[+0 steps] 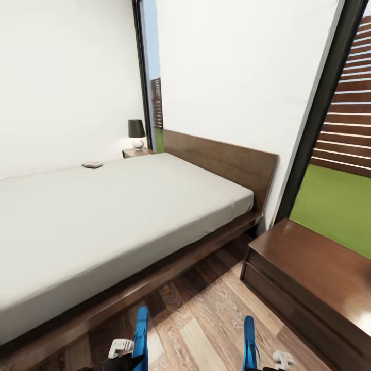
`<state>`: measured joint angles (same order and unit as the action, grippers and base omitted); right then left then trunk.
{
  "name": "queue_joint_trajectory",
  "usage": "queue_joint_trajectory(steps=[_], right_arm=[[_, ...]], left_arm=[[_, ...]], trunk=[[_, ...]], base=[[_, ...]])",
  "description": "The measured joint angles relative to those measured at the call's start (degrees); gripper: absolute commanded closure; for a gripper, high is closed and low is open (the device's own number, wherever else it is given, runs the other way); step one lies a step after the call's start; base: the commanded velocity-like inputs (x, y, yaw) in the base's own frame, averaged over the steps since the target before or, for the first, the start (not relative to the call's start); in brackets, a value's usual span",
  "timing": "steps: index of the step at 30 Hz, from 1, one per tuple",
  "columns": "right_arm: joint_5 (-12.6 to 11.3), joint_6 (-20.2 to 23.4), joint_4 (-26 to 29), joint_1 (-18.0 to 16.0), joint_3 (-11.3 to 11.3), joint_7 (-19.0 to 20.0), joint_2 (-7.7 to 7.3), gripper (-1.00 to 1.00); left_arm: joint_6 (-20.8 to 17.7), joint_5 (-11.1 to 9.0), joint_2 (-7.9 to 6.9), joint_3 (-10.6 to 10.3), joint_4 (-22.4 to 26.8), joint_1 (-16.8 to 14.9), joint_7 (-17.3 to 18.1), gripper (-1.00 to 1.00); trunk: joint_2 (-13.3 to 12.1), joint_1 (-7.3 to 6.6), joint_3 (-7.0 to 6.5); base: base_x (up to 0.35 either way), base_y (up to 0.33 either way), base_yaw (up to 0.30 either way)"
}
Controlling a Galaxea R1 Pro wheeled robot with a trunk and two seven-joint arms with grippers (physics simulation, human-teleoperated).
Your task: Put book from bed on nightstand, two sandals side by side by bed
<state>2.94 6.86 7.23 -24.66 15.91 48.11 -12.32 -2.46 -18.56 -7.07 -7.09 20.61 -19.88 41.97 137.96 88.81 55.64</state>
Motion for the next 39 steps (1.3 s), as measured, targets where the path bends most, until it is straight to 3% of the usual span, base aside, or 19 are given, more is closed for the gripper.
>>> queue_joint_trajectory(steps=[39], right_arm=[[0.01,0.00,0.04,0.00,0.02,0.04,-0.06,1.00]], left_arm=[[0.00,-0.02,0.00,0.01,-0.01,-0.01,-0.02,1.00]], trunk=[[0.00,0.00,0.00]], base=[[-0.013,0.000,0.292]])
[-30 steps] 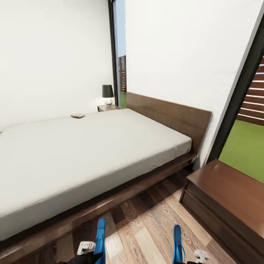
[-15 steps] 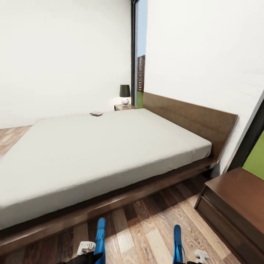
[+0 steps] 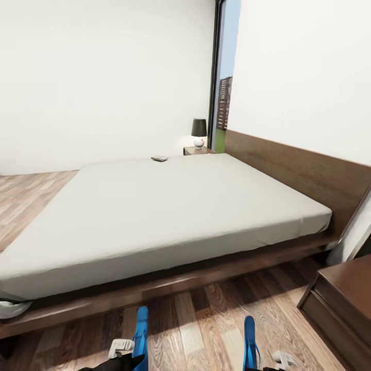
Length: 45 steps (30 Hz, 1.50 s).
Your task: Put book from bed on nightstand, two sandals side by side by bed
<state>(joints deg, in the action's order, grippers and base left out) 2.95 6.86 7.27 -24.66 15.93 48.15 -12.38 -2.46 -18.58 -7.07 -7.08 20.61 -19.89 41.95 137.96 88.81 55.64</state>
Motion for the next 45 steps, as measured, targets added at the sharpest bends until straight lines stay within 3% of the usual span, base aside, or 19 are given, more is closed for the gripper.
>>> queue_joint_trajectory(steps=[23,45], right_arm=[[-0.07,0.00,0.01,-0.04,0.01,0.00,0.02,1.00],[-0.16,-0.01,0.03,-0.01,0.00,0.10,-0.02,1.00]], left_arm=[[0.00,0.00,0.00,-0.01,-0.01,0.00,0.00,1.00],[-0.03,0.03,0.01,0.01,-0.02,0.00,0.00,1.00]], trunk=[[0.00,0.00,0.00],[0.00,0.00,0.00]], base=[[0.000,0.000,0.284],[0.000,0.000,0.010]])
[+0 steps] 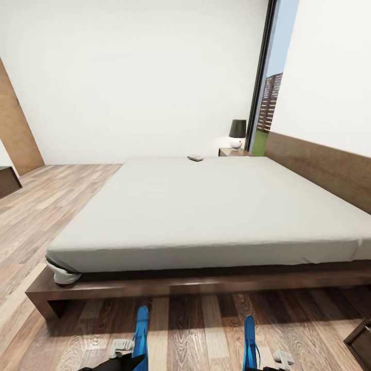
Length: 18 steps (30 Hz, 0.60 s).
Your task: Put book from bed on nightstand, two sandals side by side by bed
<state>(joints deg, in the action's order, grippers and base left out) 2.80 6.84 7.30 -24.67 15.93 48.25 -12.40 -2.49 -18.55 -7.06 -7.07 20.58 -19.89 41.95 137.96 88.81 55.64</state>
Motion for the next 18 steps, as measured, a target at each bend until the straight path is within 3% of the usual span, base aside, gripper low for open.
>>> queue_joint_trajectory(steps=[3,6,9,11,12,14,16,18], right_arm=[[0.00,0.00,0.00,0.00,0.01,0.00,0.00,1.00],[-0.05,0.00,0.00,-0.01,0.08,0.00,-0.04,1.00],[-0.08,0.00,0.02,-0.01,0.09,0.00,-0.15,1.00],[-0.08,0.00,0.03,-0.01,0.09,0.02,-0.16,1.00],[-0.08,0.01,0.06,0.00,0.09,0.05,-0.20,1.00],[-0.08,0.00,0.06,0.00,0.10,0.06,-0.33,1.00],[-0.08,0.01,0.05,-0.01,0.10,0.07,-0.45,1.00],[-0.08,0.02,0.06,0.02,0.08,0.05,-0.50,1.00]], left_arm=[[-0.08,0.07,-0.37,0.34,0.03,0.00,-0.06,1.00],[-0.12,0.11,-1.82,0.69,0.03,0.00,-1.42,1.00],[-0.20,0.11,-3.15,0.82,0.07,0.00,-11.31,1.00],[-0.21,0.16,-3.00,0.75,0.12,0.02,-21.57,1.00],[-0.21,0.19,-2.48,0.72,0.18,0.00,-29.43,1.00],[-0.15,0.05,-1.50,0.52,0.27,-0.02,-38.23,1.00],[-0.10,0.05,-1.04,0.59,0.41,-0.03,-43.61,1.00],[-0.20,0.08,-1.02,0.61,0.49,-0.24,-45.36,1.00]], trunk=[[0.00,0.00,0.00],[0.00,0.00,0.00],[0.00,0.00,0.00],[0.00,0.00,0.00],[0.00,0.00,0.00],[0.00,0.00,0.00],[0.00,0.00,0.00],[0.00,0.00,0.00]], base=[[0.000,0.000,0.000],[0.000,0.000,0.000],[0.000,0.000,0.000],[0.000,0.000,0.000],[0.000,0.000,0.000],[0.000,0.000,0.000],[0.000,0.000,0.000],[0.000,0.000,0.000]])
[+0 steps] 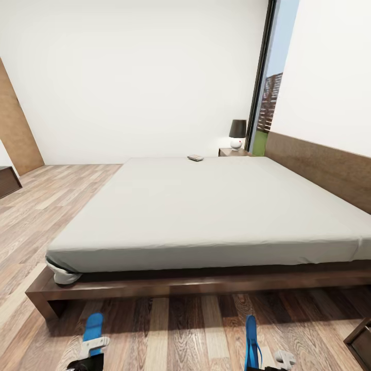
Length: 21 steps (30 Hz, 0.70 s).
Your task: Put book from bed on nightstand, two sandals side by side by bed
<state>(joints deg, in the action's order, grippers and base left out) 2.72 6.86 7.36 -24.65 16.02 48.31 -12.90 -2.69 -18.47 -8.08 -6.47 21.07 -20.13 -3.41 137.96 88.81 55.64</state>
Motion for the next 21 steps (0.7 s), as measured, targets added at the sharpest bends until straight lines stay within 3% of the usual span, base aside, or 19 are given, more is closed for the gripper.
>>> queue_joint_trajectory(steps=[6,11,21], right_arm=[[0.00,-0.01,-0.02,0.00,0.01,-0.02,-0.03,1.00],[0.00,-0.02,0.03,0.00,0.01,0.02,-0.03,1.00],[0.00,-0.02,0.03,-0.03,0.02,0.00,-0.10,1.00]], left_arm=[[-0.64,0.14,-0.35,0.00,1.05,-1.51,-2.61,1.00],[-3.23,1.53,-0.32,-0.06,1.39,-3.85,-7.87,1.00],[-3.57,1.83,-0.39,-0.25,0.78,-4.20,-8.74,1.00]], trunk=[[0.00,0.00,0.00],[0.00,0.00,0.00],[0.00,0.00,0.00]], base=[[0.000,0.000,0.000],[0.000,0.000,0.000],[0.000,0.000,0.000]])
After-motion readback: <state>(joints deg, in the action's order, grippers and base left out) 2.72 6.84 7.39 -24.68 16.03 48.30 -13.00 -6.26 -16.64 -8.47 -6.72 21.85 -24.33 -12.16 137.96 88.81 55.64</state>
